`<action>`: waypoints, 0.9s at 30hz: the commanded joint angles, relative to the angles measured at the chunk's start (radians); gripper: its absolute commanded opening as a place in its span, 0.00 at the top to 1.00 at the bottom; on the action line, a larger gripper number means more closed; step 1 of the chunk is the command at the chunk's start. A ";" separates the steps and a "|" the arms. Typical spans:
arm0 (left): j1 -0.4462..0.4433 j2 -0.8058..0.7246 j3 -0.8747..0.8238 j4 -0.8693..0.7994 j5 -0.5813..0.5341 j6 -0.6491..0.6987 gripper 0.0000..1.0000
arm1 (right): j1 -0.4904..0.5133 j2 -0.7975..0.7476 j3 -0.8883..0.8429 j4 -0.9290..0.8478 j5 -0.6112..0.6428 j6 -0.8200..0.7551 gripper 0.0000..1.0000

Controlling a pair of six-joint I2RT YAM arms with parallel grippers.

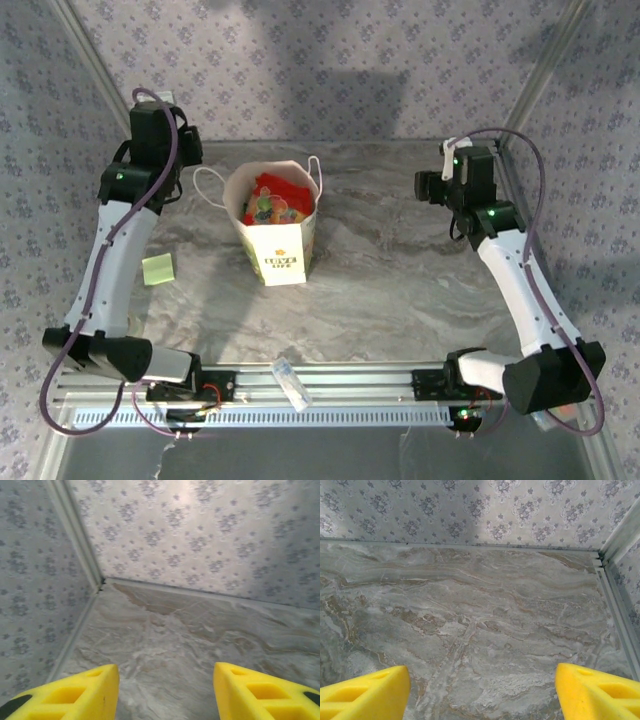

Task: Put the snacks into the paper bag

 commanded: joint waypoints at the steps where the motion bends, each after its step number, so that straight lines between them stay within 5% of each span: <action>1: 0.028 0.041 -0.043 0.092 -0.145 0.062 0.46 | -0.018 0.021 -0.012 0.033 0.010 0.028 0.18; 13: 0.169 0.148 -0.207 0.219 -0.201 0.005 0.45 | -0.096 0.097 -0.023 0.064 -0.009 0.050 0.10; 17: 0.190 0.165 -0.298 0.267 -0.235 -0.001 0.45 | -0.099 0.138 -0.046 0.125 -0.040 0.020 0.00; 27: 0.249 0.161 -0.603 0.565 -0.010 0.001 0.44 | -0.084 0.149 -0.289 0.409 0.000 -0.066 0.00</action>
